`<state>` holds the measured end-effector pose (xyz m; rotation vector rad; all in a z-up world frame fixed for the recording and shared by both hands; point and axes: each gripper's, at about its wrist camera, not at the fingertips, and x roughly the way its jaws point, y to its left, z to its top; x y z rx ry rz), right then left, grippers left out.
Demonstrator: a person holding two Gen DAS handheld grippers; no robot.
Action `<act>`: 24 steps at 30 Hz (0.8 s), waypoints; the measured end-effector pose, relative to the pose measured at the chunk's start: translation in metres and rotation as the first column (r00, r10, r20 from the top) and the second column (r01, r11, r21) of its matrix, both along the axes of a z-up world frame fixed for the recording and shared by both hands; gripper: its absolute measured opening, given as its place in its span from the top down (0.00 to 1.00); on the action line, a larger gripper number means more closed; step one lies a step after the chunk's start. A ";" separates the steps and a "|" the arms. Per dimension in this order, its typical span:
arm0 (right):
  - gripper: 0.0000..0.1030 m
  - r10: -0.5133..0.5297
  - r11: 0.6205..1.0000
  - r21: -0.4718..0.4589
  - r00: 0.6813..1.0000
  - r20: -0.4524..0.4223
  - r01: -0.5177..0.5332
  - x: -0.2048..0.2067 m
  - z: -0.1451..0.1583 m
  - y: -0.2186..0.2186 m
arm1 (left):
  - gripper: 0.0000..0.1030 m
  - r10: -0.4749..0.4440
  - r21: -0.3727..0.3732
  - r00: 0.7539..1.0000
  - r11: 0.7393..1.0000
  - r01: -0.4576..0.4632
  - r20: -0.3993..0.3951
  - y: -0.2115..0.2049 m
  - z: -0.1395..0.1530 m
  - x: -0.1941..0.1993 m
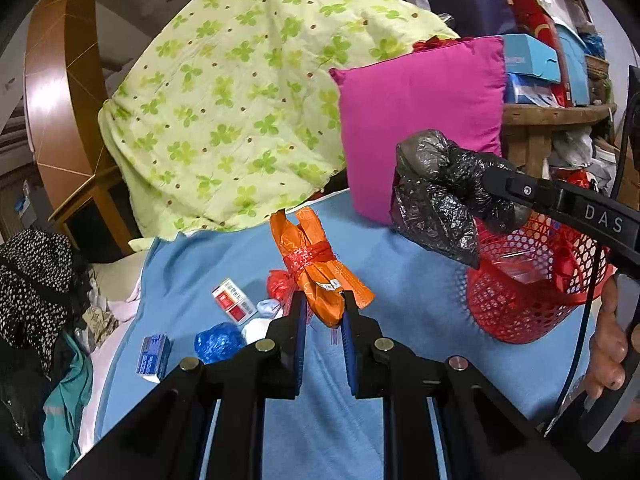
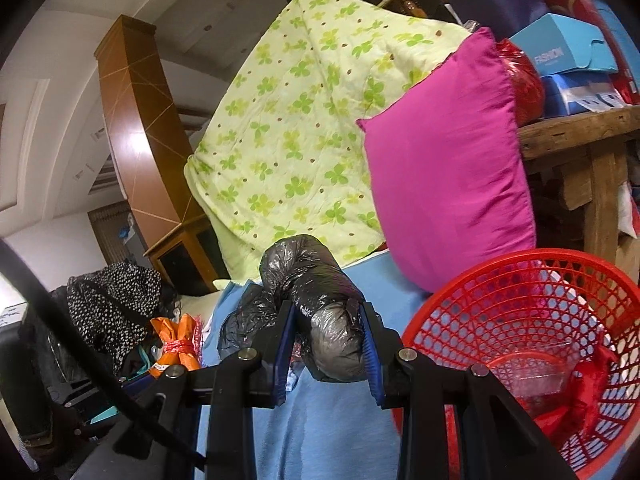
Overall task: Collect trash
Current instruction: 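Carry the black bag over the red basket with the right tool while the left tool holds the orange bag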
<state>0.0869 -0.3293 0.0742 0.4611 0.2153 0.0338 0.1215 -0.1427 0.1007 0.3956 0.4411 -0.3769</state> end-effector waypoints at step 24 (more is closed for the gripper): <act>0.67 -0.133 0.990 0.047 0.991 0.021 0.132 -0.031 -0.004 -0.049 | 0.83 -0.095 -0.005 0.995 0.995 0.095 0.012 -0.049 0.016 -0.010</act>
